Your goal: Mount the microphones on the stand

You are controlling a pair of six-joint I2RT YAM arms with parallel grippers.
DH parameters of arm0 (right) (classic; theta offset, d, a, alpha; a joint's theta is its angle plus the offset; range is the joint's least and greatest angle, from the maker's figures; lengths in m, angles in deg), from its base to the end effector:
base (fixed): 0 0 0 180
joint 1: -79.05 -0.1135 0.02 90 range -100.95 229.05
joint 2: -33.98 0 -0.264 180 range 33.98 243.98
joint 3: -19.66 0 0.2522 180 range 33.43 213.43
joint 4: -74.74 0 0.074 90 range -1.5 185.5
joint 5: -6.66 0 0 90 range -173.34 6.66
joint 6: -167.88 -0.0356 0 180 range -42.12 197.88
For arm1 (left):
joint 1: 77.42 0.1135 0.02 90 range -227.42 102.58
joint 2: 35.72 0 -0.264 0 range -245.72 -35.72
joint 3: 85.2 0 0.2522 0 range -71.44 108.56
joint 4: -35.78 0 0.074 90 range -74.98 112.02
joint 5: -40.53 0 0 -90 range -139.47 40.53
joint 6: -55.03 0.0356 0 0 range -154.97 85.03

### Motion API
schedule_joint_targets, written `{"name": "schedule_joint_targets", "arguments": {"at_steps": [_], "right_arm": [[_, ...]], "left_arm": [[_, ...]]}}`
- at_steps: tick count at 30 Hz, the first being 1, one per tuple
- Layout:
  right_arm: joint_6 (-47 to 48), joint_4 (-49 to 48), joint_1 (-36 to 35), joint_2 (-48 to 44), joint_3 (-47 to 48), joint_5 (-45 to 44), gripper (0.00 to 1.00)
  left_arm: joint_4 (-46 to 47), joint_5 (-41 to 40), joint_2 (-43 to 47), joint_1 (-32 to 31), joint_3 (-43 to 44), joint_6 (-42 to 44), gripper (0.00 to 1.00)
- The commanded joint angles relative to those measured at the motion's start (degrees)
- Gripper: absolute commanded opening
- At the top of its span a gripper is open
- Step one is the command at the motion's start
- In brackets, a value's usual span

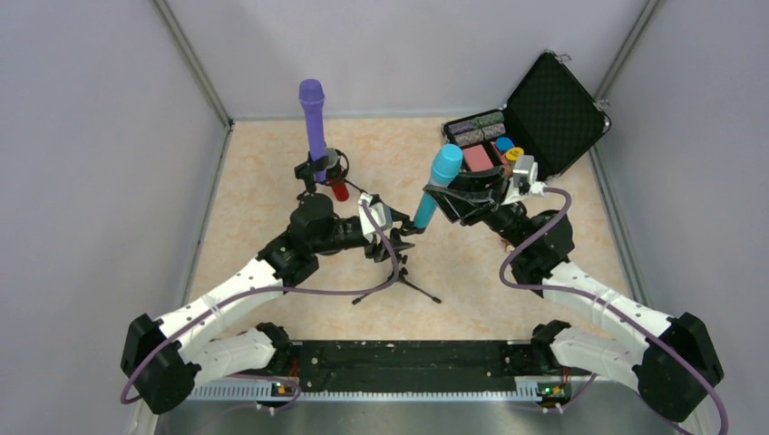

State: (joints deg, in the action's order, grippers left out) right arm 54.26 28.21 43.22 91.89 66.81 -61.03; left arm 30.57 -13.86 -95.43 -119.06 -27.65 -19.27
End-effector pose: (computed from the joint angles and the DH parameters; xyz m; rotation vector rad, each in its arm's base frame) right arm 0.1658 0.1364 0.3526 -0.4846 0.9443 1.1287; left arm 0.1663 -0.1756 0.3187 1.2257 1.2501 -0.8597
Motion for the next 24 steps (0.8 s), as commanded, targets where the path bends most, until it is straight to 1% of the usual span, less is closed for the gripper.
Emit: {"name": "schedule_joint_targets", "arguments": {"at_steps": [1,11,18,24], "right_arm": [[4.03,5.96,0.01,1.22,-1.38,2.98,0.0],[8.21,9.43,-2.21,2.13,-3.19,2.97,0.0],[11.38,12.59,-3.92,1.86,-4.26,0.92,0.0],[12.87,13.42,-5.26,2.37,-5.66,-0.33,0.0]], "left_arm": [[2.74,-1.18,2.09,0.12,-0.45,-0.52,0.0],[3.2,-2.35,2.27,0.1,-1.08,-0.77,0.0],[3.31,-2.47,2.2,0.14,-1.06,-0.7,0.0],[3.26,-2.74,2.37,0.14,-1.2,-0.7,0.0]]}}
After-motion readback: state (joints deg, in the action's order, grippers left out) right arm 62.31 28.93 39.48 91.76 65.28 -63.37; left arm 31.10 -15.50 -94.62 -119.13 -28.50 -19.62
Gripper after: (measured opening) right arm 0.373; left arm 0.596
